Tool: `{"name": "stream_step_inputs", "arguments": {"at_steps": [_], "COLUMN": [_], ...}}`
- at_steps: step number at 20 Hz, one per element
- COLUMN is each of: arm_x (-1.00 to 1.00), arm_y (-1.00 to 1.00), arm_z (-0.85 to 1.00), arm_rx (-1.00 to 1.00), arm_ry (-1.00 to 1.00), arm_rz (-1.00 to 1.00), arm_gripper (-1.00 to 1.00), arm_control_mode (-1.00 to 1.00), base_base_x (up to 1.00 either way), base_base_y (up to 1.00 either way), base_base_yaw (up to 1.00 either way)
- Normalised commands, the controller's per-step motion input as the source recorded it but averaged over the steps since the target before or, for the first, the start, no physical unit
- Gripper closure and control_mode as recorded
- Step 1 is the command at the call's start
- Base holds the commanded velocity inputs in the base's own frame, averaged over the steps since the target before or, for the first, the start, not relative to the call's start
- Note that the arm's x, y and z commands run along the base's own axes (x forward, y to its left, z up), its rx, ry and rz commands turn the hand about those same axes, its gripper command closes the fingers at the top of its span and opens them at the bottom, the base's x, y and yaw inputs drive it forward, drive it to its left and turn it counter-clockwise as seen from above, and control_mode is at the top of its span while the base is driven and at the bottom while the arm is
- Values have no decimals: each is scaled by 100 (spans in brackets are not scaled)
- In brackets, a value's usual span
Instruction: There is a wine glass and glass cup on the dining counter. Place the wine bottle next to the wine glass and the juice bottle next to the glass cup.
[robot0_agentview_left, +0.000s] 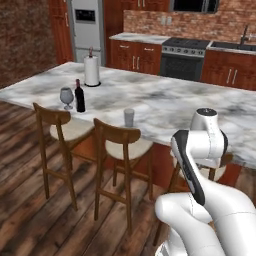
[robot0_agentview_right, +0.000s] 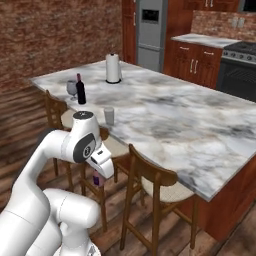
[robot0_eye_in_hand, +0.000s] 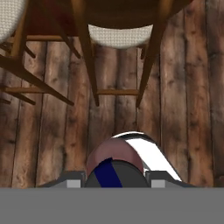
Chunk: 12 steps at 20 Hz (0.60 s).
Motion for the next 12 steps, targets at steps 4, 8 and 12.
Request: {"name": "stream_step_inputs", "arguments": {"at_steps": [4,8,12], "arm_x": [0,0,0], "arm_y": [0,0,0], "arm_z": [0,0,0], "arm_rx": [0,0,0], "arm_ry": [0,0,0], "arm_rz": [0,0,0], "arm_gripper": [100,100,100], "arm_control_mode": [100,100,100], "base_base_x": [10,26,31], "base_base_y": [70,66,63], "base_base_yaw": [-25,-27,-26]}}
